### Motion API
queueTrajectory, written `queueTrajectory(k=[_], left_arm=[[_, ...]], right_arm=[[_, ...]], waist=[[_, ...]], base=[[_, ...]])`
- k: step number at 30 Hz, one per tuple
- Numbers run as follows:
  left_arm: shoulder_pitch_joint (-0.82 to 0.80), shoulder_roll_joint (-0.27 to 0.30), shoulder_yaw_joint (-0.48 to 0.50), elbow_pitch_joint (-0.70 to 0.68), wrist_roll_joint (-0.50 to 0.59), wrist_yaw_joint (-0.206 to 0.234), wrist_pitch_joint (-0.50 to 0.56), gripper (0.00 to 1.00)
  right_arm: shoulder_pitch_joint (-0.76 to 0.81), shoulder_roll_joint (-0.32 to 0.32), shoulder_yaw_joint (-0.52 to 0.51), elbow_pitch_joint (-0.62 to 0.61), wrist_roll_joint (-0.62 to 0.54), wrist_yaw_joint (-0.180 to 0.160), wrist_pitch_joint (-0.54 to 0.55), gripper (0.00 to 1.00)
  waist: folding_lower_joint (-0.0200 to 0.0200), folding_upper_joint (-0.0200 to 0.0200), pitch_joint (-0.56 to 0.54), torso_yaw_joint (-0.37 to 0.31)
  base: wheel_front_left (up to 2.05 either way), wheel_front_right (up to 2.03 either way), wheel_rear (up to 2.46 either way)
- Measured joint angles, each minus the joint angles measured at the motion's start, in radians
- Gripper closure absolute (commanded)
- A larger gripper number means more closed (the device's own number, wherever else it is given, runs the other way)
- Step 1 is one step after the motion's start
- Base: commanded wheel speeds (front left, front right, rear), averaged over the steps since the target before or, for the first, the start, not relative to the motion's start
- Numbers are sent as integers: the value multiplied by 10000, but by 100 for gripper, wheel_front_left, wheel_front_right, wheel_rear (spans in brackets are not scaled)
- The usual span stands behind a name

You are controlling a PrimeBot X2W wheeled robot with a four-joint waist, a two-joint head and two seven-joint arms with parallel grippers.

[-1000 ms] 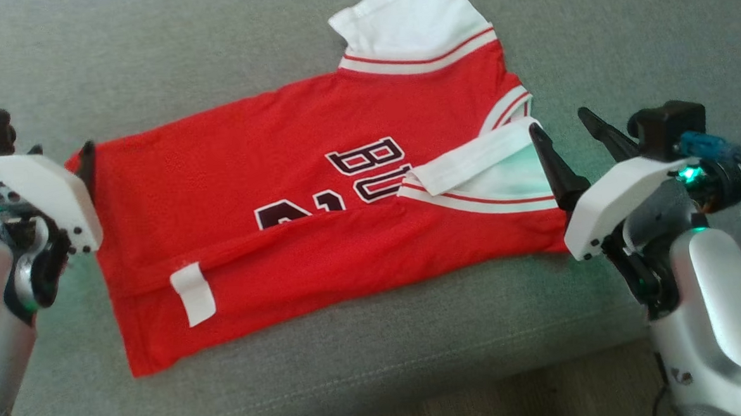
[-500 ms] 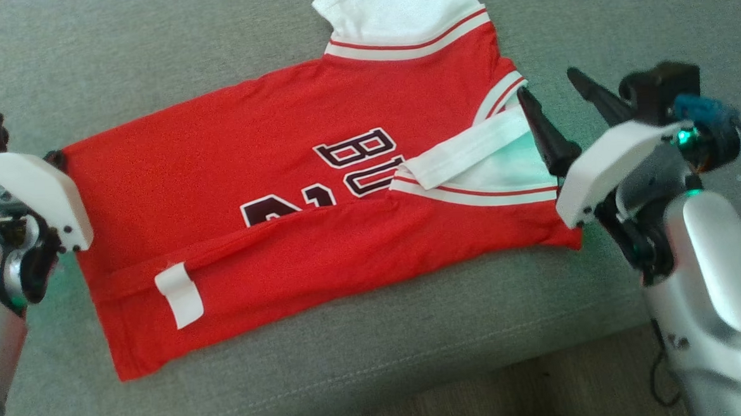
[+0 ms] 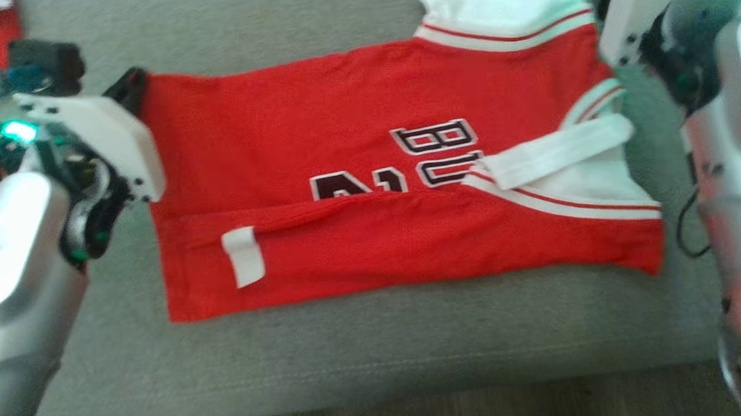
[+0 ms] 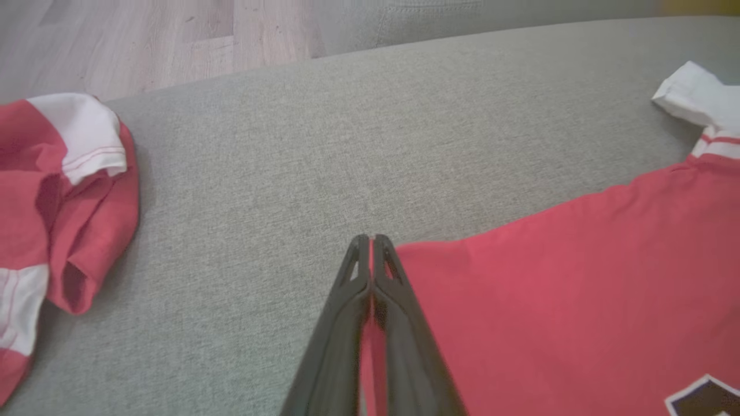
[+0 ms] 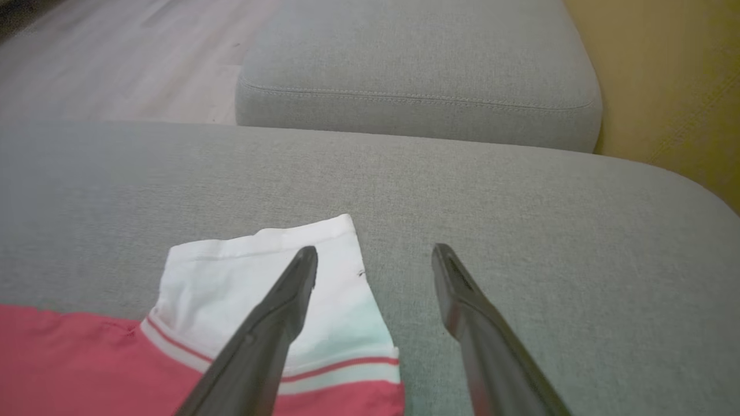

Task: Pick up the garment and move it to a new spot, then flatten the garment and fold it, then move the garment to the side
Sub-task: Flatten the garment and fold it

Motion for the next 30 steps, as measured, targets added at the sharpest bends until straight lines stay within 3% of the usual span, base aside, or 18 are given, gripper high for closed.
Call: queueTrajectory(k=[6,12,21,22,23,24,25,30], left_arm=[[-384,-731,-349,-257,161,-221,-395,100],[-816,-1534,-658,-107,174,-374,-725,100],[-1149,-2019,-754,483,174,-523,-1141,100],[-1173,-2031,-761,533,174,-527,-1145,100],[-1197,-2031,-761,587,174,-589,-1174,100],[-1205,-2031,-757,627,174,-602,-1218,100],[-1207,-2031,-757,650,174,-602,-1220,100],[-1214,-2008,-732,846,173,-600,-1319,100]], right_arm=[[-1357,-169,-1020,2422,-1095,0,393,0],[-2249,-339,-1881,3887,-2247,0,313,0],[-3084,-286,-2483,5154,-3714,0,207,0],[-3122,-282,-2464,5264,-3814,0,213,20],[-3166,-282,-2395,5382,-3900,0,253,51],[-3229,-276,-2301,5473,-3975,0,251,65],[-3272,-263,-2238,5540,-4008,0,245,100],[-3294,-222,-2056,5766,-4140,0,-629,100]], waist=[[0,0,305,1019],[0,0,677,1893],[0,0,1044,2280],[-1,0,1040,2276],[-1,0,1036,2270],[-2,0,1034,2257],[-2,0,1039,2239],[-1,0,1057,2067]], base=[[0,0,0],[0,0,0],[0,0,0],[0,0,0],[0,0,0],[0,0,0],[0,0,0],[0,0,0]])
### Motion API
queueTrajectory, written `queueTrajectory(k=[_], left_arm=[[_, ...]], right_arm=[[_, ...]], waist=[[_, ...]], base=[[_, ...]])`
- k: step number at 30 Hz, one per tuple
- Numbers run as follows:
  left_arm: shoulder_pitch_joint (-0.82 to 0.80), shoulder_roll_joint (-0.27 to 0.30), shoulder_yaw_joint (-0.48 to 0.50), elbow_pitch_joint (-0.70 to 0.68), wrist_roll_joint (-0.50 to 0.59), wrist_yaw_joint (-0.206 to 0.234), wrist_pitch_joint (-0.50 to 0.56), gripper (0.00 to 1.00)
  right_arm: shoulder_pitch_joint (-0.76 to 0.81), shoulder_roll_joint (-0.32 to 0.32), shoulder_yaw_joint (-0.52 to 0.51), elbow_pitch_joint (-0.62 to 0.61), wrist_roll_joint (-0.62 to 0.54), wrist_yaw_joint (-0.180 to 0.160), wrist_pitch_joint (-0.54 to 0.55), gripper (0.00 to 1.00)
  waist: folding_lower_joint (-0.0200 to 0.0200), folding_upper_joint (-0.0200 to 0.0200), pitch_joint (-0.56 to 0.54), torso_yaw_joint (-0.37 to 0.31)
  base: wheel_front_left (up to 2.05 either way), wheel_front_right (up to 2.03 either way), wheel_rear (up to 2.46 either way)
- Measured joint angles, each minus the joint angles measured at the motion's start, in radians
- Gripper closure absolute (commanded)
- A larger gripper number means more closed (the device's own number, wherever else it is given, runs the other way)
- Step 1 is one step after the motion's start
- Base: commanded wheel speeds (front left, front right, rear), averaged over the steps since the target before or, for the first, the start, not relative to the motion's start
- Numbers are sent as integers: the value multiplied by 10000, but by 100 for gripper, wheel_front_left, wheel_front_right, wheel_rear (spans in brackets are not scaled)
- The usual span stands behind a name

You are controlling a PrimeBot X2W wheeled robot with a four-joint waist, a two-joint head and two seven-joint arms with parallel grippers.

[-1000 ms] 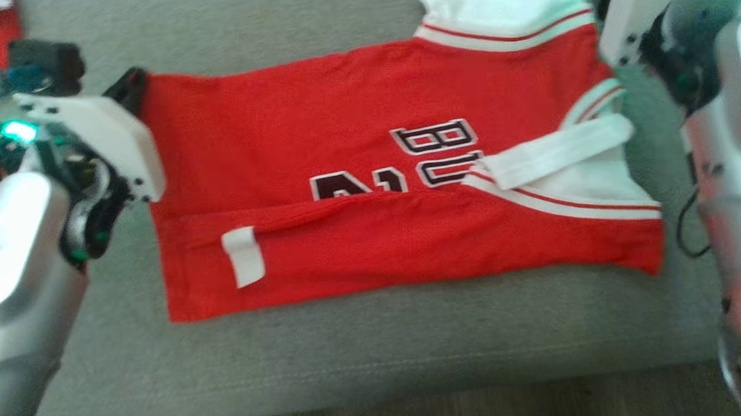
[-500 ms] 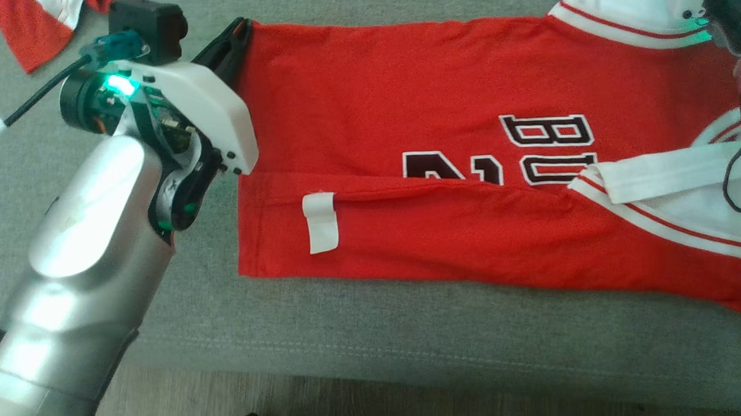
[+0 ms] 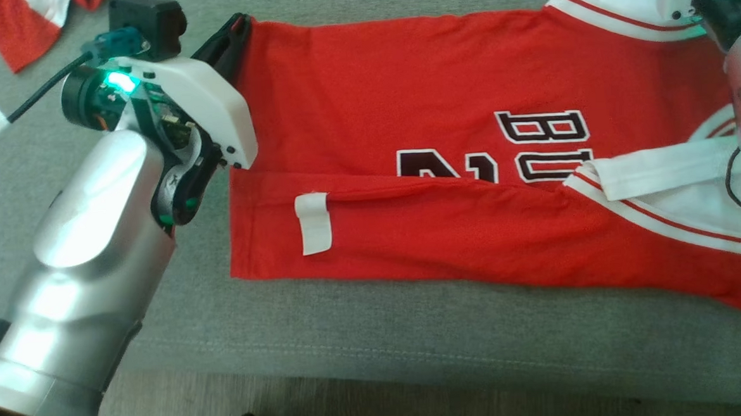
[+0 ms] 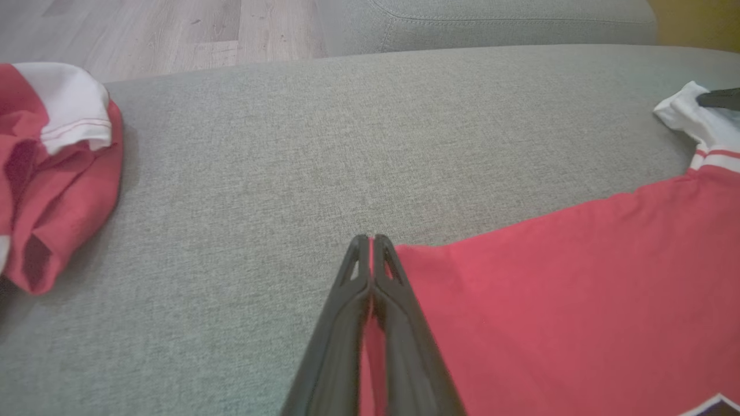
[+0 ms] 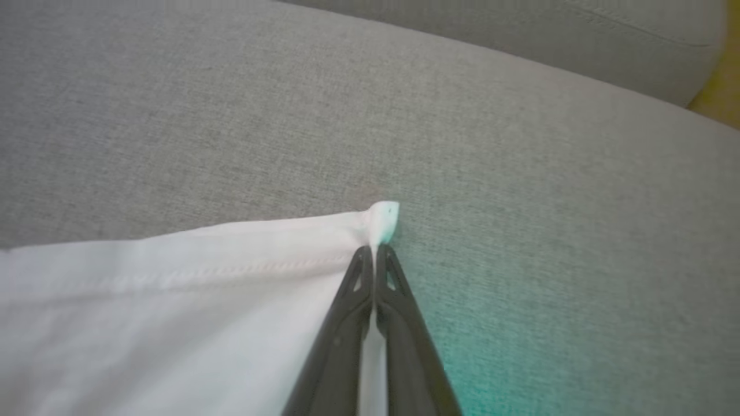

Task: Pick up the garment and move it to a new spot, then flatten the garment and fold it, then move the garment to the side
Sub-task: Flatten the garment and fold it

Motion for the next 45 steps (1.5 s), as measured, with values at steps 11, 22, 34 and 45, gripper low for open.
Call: queueTrajectory(k=[11,22,34,45], left_arm=[[89,339,109,717,-105,-2,-295,100],[1860,1083,102,596,-460,-84,-334,100],[3954,1983,341,-619,-924,560,-280,100],[4666,2226,522,-897,-984,926,-798,100]], right_arm=[[65,305,947,826,1285,0,-2004,100],[2188,422,3701,67,4125,0,-3129,100],[5263,-1145,5730,-3691,7058,0,-2614,100],[6975,-1312,5219,-5302,7264,0,-2364,100]], waist=[[0,0,-756,-719],[-2,1,-2353,-1496],[-1,1,-3586,-2311],[1,1,-3606,-2522]], base=[[0,0,0],[0,0,0],[0,0,0],[0,0,0]])
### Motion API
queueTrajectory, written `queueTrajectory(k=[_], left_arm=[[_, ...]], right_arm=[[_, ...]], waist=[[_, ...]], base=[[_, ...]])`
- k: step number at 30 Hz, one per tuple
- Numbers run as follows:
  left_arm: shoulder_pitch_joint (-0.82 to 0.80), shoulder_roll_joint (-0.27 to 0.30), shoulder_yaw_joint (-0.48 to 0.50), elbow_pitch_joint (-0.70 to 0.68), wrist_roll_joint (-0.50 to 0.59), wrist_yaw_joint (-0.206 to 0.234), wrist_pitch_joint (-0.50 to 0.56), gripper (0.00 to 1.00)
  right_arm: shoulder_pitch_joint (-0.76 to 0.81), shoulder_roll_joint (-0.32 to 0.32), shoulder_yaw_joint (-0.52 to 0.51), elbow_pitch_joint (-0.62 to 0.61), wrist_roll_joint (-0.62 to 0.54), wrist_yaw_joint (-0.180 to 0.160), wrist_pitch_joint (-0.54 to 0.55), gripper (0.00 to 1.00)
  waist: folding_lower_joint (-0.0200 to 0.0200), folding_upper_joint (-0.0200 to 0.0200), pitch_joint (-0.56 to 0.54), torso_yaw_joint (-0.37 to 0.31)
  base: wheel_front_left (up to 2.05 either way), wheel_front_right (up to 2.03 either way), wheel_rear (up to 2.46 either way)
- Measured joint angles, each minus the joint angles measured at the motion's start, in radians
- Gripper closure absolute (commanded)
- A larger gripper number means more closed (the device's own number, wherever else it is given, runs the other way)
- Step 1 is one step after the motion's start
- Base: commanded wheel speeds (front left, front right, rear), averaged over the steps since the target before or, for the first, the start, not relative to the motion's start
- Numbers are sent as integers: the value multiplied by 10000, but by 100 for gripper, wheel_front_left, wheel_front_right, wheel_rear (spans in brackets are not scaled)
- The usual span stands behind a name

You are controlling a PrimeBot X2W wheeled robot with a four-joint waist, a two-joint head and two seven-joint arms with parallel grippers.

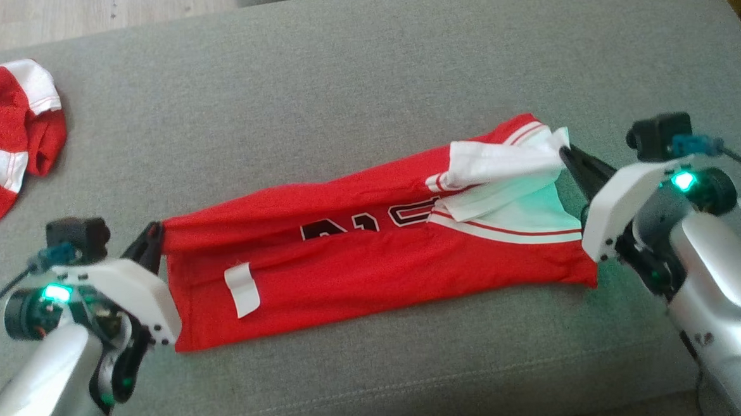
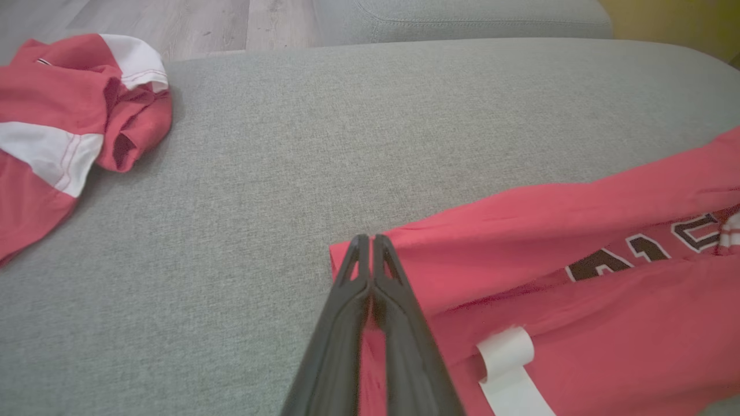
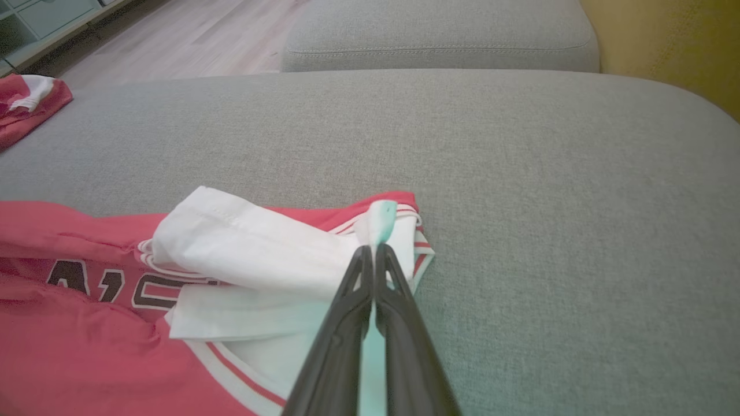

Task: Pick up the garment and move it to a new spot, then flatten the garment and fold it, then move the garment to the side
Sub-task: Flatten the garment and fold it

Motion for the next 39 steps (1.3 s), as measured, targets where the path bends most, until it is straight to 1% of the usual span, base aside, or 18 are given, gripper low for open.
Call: queueTrajectory(k=[6,7,8,9,10,11,12,13,16,20,21,22,26,30,34,37,39], left_arm=[[794,90,-40,-692,15,244,-437,100],[950,102,-63,-809,17,291,-483,100],[1112,113,-84,-913,35,326,-556,100],[1278,127,-109,-1009,77,359,-598,100],[1431,128,-146,-1070,115,428,-610,100],[1576,127,-207,-1116,119,487,-608,75],[1726,123,-270,-1152,119,539,-610,2],[1862,115,-328,-1189,119,629,-621,0],[2289,58,-382,-1350,107,848,-761,0],[2704,42,-265,-1710,217,1229,-1392,0],[2704,42,-265,-1710,217,1229,-1392,0],[2849,36,-61,-1881,217,1436,-1728,0],[3167,-21,226,-2123,282,1816,-2405,0],[3382,-157,439,-2382,380,2284,-2895,0],[3542,-349,663,-2778,368,2704,-3312,0],[3714,-384,744,-3055,370,2897,-3415,0],[3794,-397,794,-3239,382,3049,-3461,0]], right_arm=[[917,71,-468,-491,-232,0,109,100],[1069,94,-527,-558,-244,0,167,95],[1216,127,-610,-602,-313,0,199,78],[1346,161,-713,-631,-378,0,207,54],[1449,182,-786,-652,-458,0,207,0],[1562,232,-922,-675,-510,0,209,0],[1664,290,-1072,-706,-508,0,207,0],[1771,324,-1187,-752,-525,0,207,0],[2128,431,-1584,-941,-600,0,213,0],[2687,477,-2094,-1294,-754,0,437,0],[2687,477,-2094,-1294,-754,0,437,0],[2958,495,-2309,-1492,-842,0,635,0],[3363,587,-2763,-1893,-995,0,1127,0],[3359,677,-3225,-2105,-1289,0,1586,0],[3131,940,-3484,-1918,-1572,0,2148,0],[2691,1030,-3733,-1338,-1733,0,2472,0],[2415,1026,-3962,-815,-1985,0,2483,0]], waist=[[0,0,-224,-6],[0,0,-270,0],[-1,0,-315,6],[-1,0,-362,14],[0,0,-412,26],[0,0,-471,43],[-1,0,-533,61],[-1,0,-595,80],[-1,0,-774,145],[-1,0,-974,258],[-1,0,-974,258],[-1,0,-1081,315],[-1,0,-1300,435],[-1,0,-1428,604],[-1,0,-1406,826],[0,0,-1291,1044],[0,0,-1201,1230]], base=[[0,0,0],[0,0,0],[0,0,0],[0,0,0],[0,0,0],[0,0,0],[0,0,0],[0,0,0],[0,0,0],[0,0,0],[0,0,0],[0,0,0],[0,0,0],[0,0,0],[0,0,0],[0,0,0],[0,0,0]])
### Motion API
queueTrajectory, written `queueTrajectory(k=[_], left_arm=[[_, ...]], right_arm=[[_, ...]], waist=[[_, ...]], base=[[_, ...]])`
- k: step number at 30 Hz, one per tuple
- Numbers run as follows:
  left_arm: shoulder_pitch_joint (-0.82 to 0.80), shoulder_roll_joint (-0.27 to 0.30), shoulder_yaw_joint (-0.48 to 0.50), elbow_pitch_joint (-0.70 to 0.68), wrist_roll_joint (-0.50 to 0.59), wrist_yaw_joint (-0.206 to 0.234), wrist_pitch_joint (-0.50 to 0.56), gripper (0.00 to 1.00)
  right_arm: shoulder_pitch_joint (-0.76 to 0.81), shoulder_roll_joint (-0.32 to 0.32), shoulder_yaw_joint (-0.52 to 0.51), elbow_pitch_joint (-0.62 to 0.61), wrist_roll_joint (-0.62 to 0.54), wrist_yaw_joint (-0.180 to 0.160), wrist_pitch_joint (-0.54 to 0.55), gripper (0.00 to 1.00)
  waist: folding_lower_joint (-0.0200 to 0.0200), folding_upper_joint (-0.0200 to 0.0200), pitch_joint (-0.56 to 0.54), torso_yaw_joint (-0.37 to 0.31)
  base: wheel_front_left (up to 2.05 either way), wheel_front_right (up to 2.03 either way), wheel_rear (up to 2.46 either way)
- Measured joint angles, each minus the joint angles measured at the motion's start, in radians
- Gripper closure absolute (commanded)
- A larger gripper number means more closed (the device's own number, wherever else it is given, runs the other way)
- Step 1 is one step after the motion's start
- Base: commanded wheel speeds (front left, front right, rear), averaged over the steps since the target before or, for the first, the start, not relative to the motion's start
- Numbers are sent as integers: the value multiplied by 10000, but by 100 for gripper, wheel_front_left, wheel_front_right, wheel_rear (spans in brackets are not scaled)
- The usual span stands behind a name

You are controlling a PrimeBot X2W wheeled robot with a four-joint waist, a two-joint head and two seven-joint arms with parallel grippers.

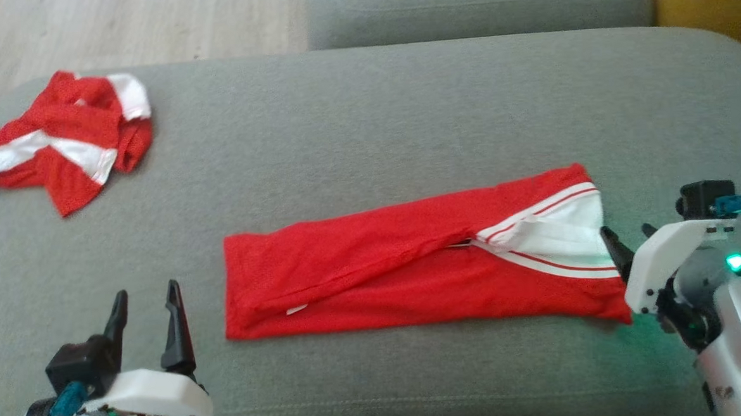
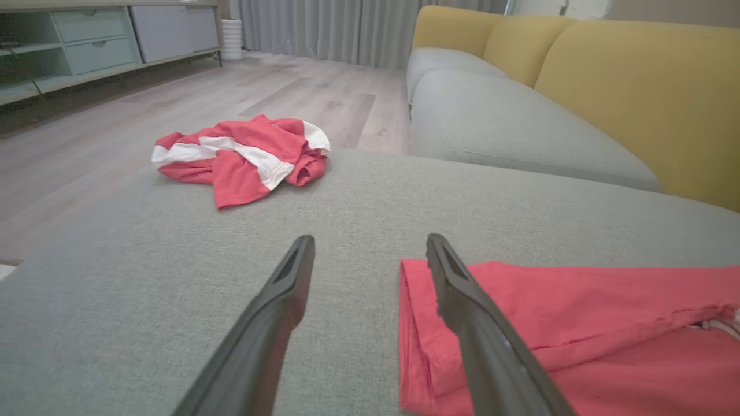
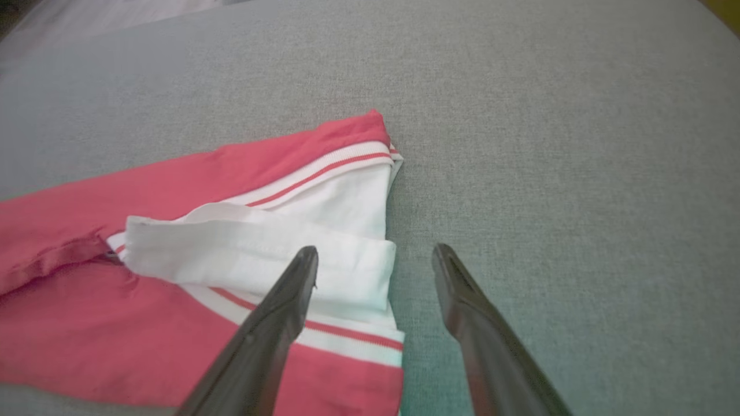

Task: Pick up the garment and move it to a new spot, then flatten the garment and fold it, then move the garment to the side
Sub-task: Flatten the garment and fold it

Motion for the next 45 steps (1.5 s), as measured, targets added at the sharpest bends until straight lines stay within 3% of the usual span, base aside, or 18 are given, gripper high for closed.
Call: queueTrajectory(k=[9,18,20,21,22,23,30,36,39,45], left_arm=[[188,121,236,-757,165,539,-54,0],[498,257,288,-1057,165,725,-42,0],[497,263,295,-1083,165,782,-42,0],[498,265,297,-1089,163,780,-42,0],[499,268,305,-1089,163,782,-42,0],[498,268,314,-1093,163,782,-44,0],[546,259,334,-1093,159,779,-130,0],[714,178,316,-1060,130,779,-228,0],[878,115,297,-1003,119,780,-274,0],[916,4,282,-903,31,765,-393,0]], right_arm=[[-687,176,-959,2393,-709,0,-385,0],[-1254,303,-619,3452,-709,-2,-709,0],[-1396,309,-426,3632,-763,-2,-748,53],[-1469,330,-328,3730,-798,-2,-817,71],[-1551,360,-247,3820,-796,-2,-872,97],[-1611,424,-221,3896,-796,-2,-986,100],[-1727,483,-286,4337,-688,0,-1501,100],[-1690,-322,-765,4381,-435,0,-1680,100],[-1608,-589,-928,4148,-364,0,-1674,100],[-1186,-535,-600,2899,201,0,-1350,100]], waist=[[1,0,402,998],[0,0,521,1384],[0,0,521,1349],[0,0,521,1312],[0,0,522,1267],[0,0,518,1215],[0,0,285,853],[0,0,-73,389],[0,0,-187,117],[0,0,-298,-301]], base=[[0,0,0],[0,0,0],[0,0,0],[0,0,0],[0,0,0],[0,0,0],[0,0,0],[0,0,0],[0,0,0],[0,0,0]])
